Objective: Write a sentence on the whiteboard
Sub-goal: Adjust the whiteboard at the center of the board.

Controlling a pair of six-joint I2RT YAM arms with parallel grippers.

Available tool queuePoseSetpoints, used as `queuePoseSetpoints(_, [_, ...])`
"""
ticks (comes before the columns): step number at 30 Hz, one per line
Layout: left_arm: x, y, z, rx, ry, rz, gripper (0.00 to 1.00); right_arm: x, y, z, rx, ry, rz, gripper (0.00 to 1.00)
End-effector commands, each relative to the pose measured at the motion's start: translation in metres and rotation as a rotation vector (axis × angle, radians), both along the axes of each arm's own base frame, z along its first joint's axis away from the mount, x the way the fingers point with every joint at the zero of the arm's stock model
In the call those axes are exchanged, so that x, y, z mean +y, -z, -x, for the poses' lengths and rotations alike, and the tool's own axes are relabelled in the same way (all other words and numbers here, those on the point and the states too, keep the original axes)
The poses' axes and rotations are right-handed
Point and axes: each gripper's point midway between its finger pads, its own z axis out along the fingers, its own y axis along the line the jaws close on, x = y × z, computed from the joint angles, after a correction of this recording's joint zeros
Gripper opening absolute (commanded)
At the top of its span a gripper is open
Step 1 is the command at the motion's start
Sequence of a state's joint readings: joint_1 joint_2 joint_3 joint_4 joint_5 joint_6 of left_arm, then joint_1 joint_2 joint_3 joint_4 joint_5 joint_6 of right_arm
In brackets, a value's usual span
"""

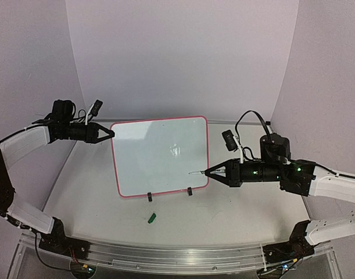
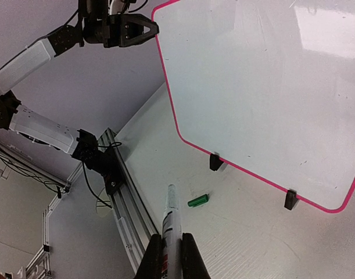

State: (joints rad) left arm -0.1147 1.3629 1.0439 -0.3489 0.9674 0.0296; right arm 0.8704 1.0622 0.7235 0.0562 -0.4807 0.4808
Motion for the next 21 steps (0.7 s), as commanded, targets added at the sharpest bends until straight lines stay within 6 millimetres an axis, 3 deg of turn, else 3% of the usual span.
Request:
queuePoseSetpoints(1, [-0.001, -0.005, 0.017, 0.004, 0.021, 0.024, 0.07, 0.005, -0.009, 0.0, -0.028, -0.01, -0.031, 0.0])
queuePoseSetpoints(16, [0.005, 0.003, 0.054, 0.046, -0.006, 0.021, 0.05, 0.02, -0.002, 0.001, -0.014, -0.032, -0.017, 0.0])
queuePoseSetpoints(19, [0.009, 0.007, 0.05, 0.063, -0.04, -0.008, 0.11, 0.027, -0.005, 0.003, -0.021, -0.044, -0.022, 0.0])
queuePoseSetpoints(21, [0.011, 0.011, 0.047, 0.078, -0.064, -0.028, 0.21, 0.03, -0.008, 0.004, -0.029, -0.049, -0.029, 0.0])
